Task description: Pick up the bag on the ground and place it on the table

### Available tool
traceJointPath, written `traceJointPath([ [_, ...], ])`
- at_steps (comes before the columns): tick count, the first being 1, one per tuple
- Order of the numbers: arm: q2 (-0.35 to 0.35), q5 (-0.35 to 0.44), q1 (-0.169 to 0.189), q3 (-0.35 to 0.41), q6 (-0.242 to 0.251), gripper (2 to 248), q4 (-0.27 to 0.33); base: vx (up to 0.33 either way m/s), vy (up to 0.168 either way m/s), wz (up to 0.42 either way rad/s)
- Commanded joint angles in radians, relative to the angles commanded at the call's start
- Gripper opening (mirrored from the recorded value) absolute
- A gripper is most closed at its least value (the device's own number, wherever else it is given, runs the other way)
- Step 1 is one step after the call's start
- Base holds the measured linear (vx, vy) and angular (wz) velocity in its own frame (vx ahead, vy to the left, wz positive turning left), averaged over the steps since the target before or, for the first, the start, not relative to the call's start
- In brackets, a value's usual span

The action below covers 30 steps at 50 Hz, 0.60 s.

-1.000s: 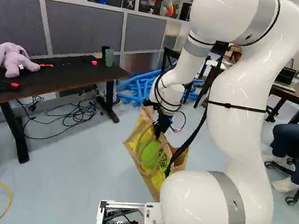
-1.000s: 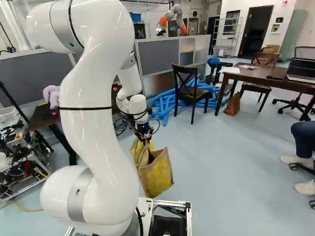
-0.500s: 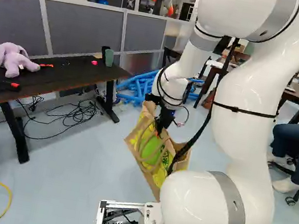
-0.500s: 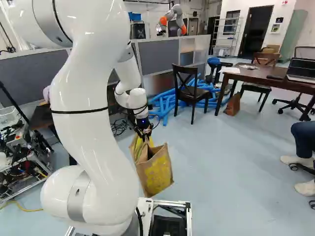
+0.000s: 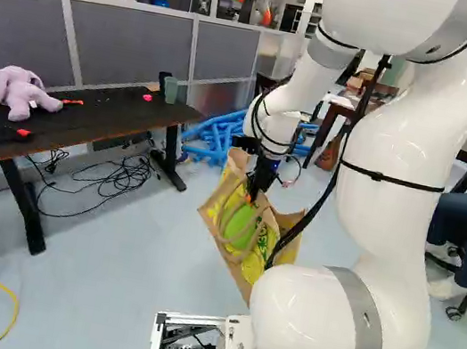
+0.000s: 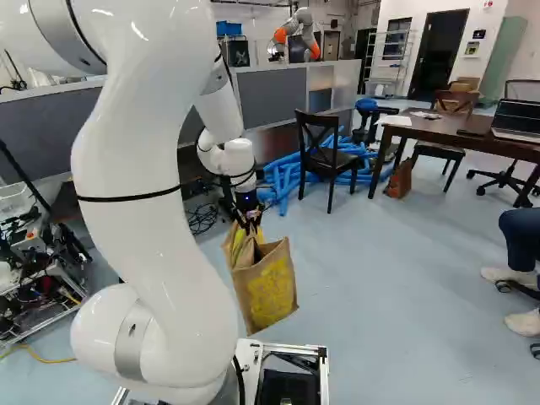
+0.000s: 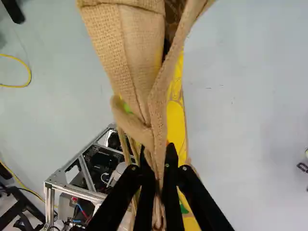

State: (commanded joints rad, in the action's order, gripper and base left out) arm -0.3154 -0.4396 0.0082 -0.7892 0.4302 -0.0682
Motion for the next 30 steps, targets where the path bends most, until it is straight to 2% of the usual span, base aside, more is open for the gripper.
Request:
traceJointPath([
  [30, 0.088, -0.058, 0.014, -0.017, 0.000, 22, 0.000, 0.000, 0.000, 0.000],
])
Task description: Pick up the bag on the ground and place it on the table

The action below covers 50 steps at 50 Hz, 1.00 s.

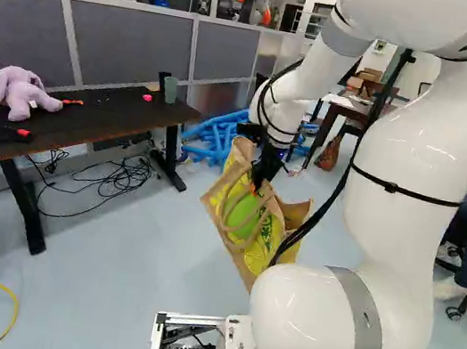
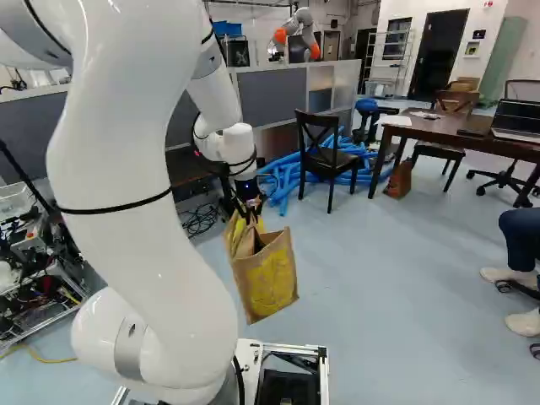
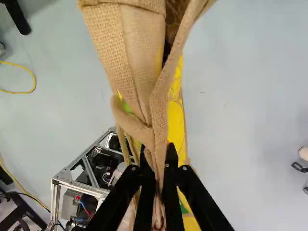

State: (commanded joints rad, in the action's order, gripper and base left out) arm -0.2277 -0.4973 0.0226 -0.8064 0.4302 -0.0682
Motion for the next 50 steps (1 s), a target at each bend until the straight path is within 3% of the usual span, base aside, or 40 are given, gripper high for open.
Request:
traceJointPath([
  [50, 0.113, -0.168, 0.019, -0.063, 0.000, 22, -0.018, 0.000, 0.000, 0.000],
])
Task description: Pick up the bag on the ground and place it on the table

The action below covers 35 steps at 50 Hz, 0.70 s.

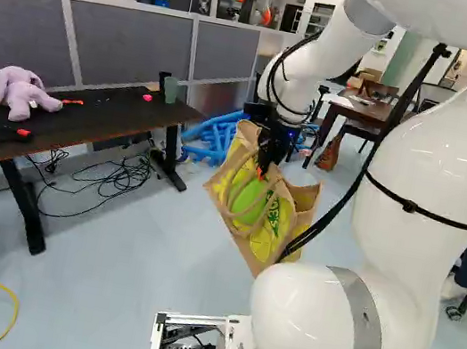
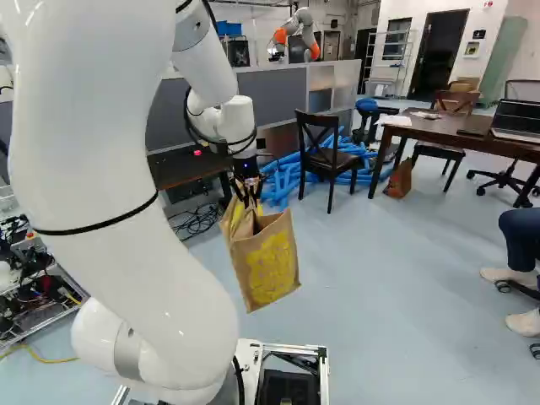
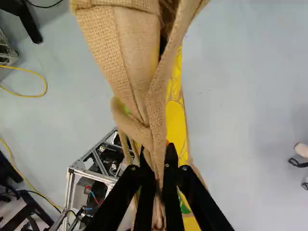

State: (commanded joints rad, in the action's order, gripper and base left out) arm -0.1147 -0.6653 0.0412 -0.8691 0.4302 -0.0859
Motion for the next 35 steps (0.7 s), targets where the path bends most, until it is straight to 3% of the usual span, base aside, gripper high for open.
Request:
traceJointPath([
  [35, 0.063, -0.127, 0.008, -0.058, 0.000, 22, -0.034, 0.000, 0.000, 0.000],
])
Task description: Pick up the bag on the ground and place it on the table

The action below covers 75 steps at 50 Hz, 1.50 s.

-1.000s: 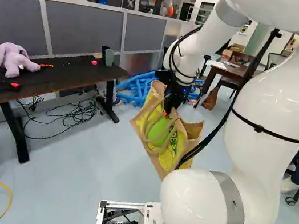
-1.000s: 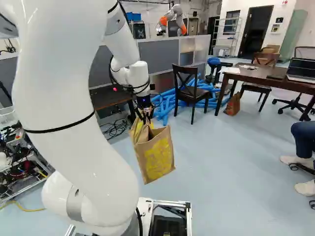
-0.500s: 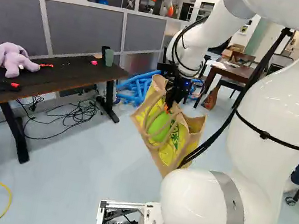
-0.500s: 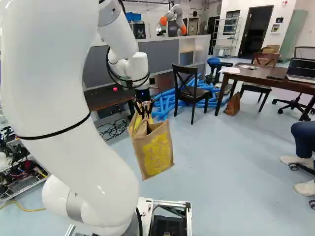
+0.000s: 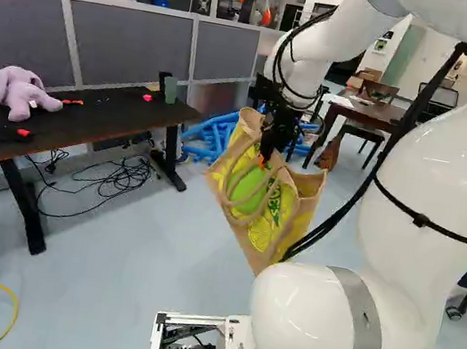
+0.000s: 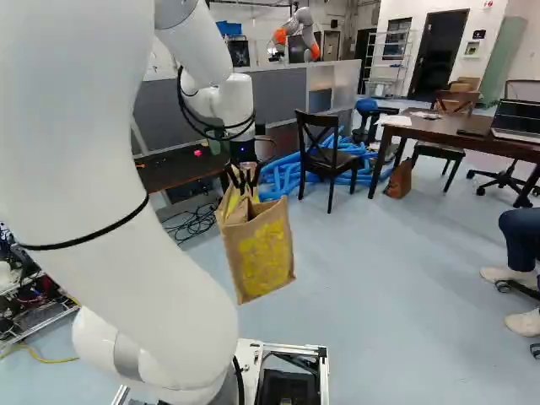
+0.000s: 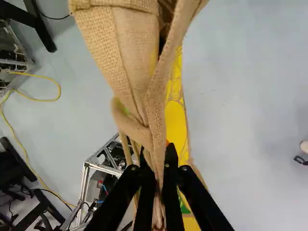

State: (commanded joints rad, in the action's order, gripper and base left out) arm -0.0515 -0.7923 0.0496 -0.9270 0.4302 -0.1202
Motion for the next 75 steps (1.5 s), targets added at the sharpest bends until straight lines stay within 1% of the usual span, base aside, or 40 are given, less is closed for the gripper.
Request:
traceJointPath([
  [20, 0.035, -0.079, 0.007, -0.035, 0.000, 22, 0.027, 0.000, 0.000, 0.000],
  [44, 0.074, -0.126, 0.016, -0.077, 0.000, 22, 0.097, 0.000, 0.000, 0.000],
  [57, 0.092, -0.138, 0.021, -0.103, 0.000, 22, 0.101, 0.000, 0.000, 0.000],
  [75, 0.113, -0.170, 0.027, -0.140, 0.000, 22, 0.088, 0.000, 0.000, 0.000],
])
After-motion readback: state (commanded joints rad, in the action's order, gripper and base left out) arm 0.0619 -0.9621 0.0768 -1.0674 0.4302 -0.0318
